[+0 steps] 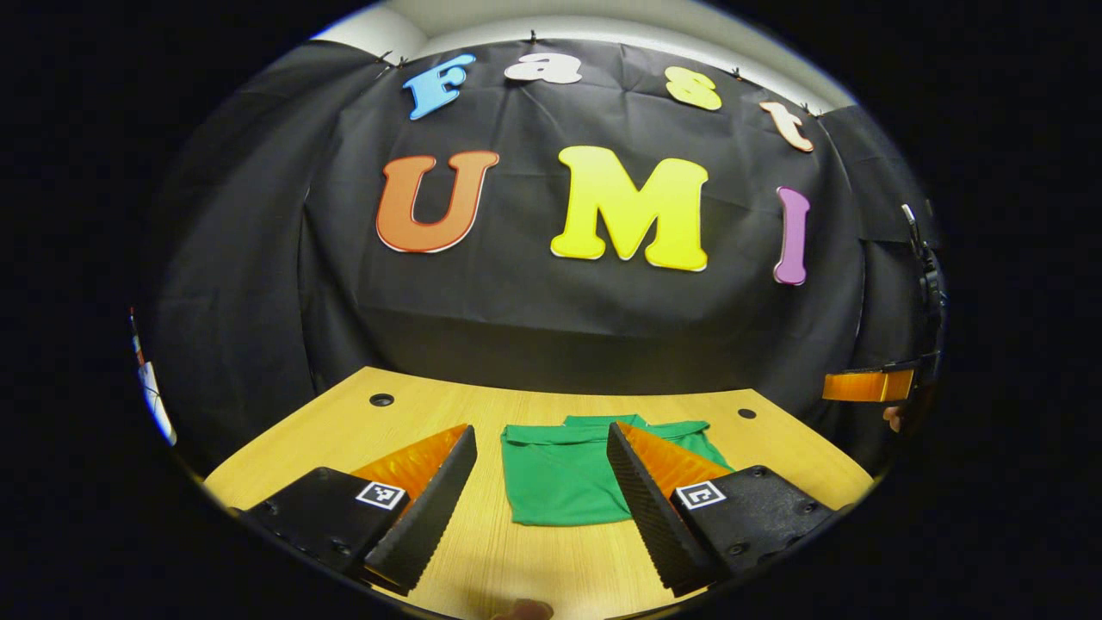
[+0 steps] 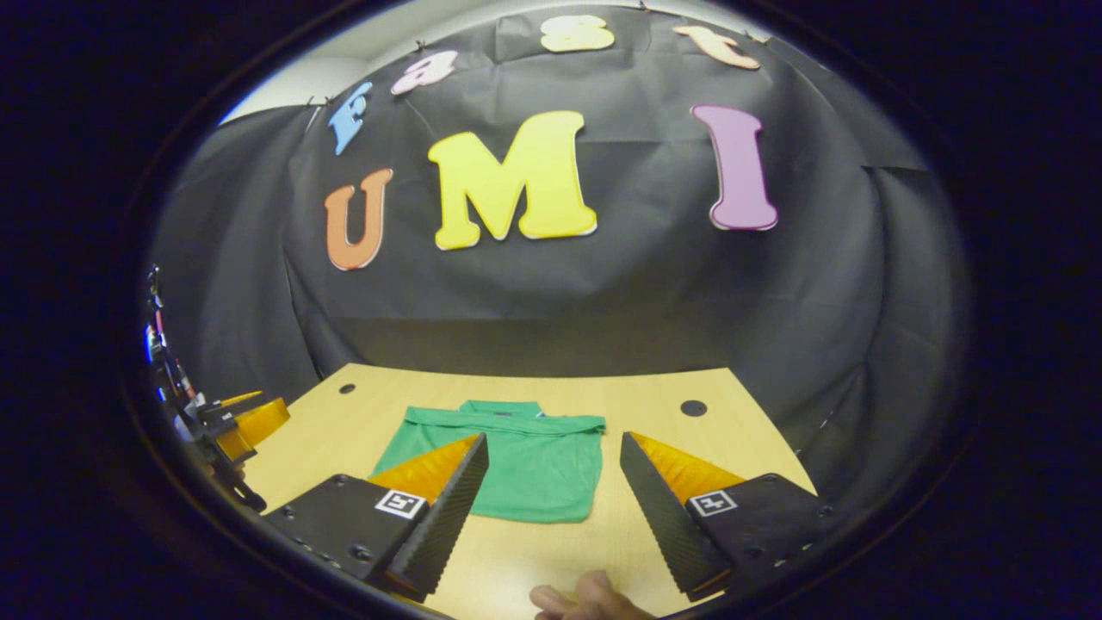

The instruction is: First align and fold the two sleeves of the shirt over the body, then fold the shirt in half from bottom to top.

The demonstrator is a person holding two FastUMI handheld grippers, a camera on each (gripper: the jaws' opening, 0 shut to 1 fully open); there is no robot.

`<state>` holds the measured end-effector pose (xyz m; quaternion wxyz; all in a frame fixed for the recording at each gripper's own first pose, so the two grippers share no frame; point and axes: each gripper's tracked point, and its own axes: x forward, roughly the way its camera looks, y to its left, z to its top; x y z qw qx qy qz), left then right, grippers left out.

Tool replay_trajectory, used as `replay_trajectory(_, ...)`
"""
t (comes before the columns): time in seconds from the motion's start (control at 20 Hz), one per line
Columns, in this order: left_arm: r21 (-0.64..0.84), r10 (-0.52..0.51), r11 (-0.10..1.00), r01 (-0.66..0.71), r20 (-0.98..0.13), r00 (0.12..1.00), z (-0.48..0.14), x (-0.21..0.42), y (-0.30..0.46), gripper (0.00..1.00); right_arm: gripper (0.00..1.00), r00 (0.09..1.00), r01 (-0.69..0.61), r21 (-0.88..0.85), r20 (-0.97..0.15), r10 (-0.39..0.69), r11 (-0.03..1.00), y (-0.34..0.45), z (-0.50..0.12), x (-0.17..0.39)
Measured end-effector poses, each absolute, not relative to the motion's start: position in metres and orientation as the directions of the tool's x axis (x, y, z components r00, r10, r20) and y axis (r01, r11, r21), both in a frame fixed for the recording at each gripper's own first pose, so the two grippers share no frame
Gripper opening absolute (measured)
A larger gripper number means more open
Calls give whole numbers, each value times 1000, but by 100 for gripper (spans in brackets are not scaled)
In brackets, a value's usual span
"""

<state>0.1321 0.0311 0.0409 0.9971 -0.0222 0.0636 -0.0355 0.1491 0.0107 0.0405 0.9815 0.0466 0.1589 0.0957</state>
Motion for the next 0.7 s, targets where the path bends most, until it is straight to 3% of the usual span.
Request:
replay_trajectory(0.05,-46,-74,997,69,-117,990,42,116,30,98,99,942,-161,107,-280,185,981,1,46,130)
replay_trajectory(0.1,-40,-76,997,72,-109,991,45,100,27,98,95,952,-152,91,-254,171,984,-6,55,110)
replay_trajectory(0.35,-8,-37,999,36,-78,996,42,28,24,98,92,991,-92,47,-89,96,995,-36,77,19)
replay_trajectory(0.4,-3,-33,999,33,-79,996,37,17,23,98,96,994,-78,40,-69,81,996,-41,75,2)
replay_trajectory(0.45,2,-32,999,33,-83,996,31,7,21,98,92,996,-61,34,-64,63,998,-45,70,-11)
replay_trajectory(0.7,20,-22,1000,24,-77,997,14,-20,25,98,92,997,-35,41,-65,38,999,-51,33,-46)
